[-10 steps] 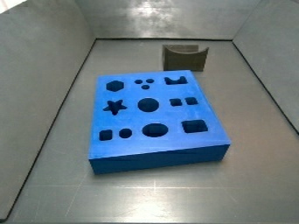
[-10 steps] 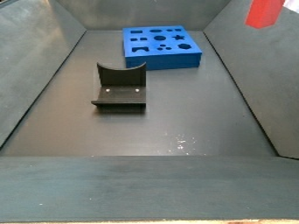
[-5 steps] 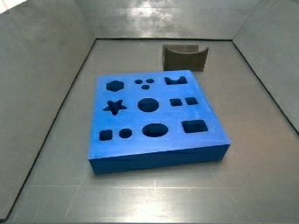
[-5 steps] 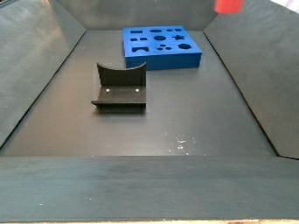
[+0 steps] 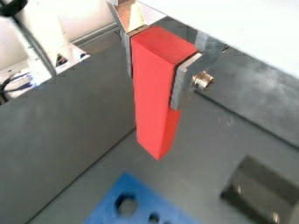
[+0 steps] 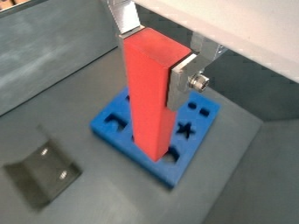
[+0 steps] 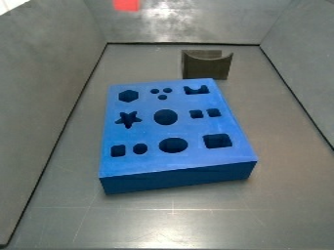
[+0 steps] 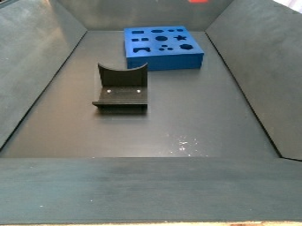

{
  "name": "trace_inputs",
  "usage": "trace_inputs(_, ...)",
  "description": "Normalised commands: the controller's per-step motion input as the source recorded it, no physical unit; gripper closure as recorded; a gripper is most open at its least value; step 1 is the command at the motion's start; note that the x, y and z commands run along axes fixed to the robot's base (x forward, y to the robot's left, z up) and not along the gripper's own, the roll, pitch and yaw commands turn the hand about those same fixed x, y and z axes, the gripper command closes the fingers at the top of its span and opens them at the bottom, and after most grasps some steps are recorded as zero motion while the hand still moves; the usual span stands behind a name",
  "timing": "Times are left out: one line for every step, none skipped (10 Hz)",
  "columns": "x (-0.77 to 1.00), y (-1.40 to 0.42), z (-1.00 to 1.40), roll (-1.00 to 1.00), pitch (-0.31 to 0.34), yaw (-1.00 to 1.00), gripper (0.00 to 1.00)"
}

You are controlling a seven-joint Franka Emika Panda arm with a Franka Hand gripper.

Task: Pick up the rectangle object. Move up. Move to above the board. Insert the rectangle object.
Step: Move to above the board, then insert the rectangle object.

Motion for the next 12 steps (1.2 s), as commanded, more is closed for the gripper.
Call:
trace_inputs(0.5, -1.0, -0.05, -0.01, 0.043, -0.01, 1.0)
trace_inputs(0.52, -1.0, -0.05, -0.02, 0.039, 0.0, 1.0)
trace_inputs(0.54, -1.0, -0.05, 0.0, 0.036, 0.01, 1.0)
trace_inputs(0.49, -0.88, -0.05, 0.0, 0.037, 0.0, 1.0)
trace_inputs(0.31, -0.48, -0.02, 0.02, 0.038, 0.01, 1.0)
trace_inputs(0.16, -0.24, 0.01, 0.04, 0.034, 0.01, 1.0)
trace_inputs(0.0, -0.05, -0.02, 0.0, 0.0, 0.0, 1.0)
trace_inputs(0.21, -0.22, -0.18, -0.15, -0.109, -0.11, 1.0)
trace_inputs(0.21, -0.27, -0.34, -0.16, -0.197, -0.03, 1.0)
trace_inputs(0.3, -0.27, -0.39, -0.2, -0.223, 0.0, 1.0)
trace_inputs(0.4, -0.24, -0.35, -0.23, -0.223, 0.0, 1.0)
trace_inputs(0.45, -0.23, -0.46, -0.23, -0.246, 0.0, 1.0)
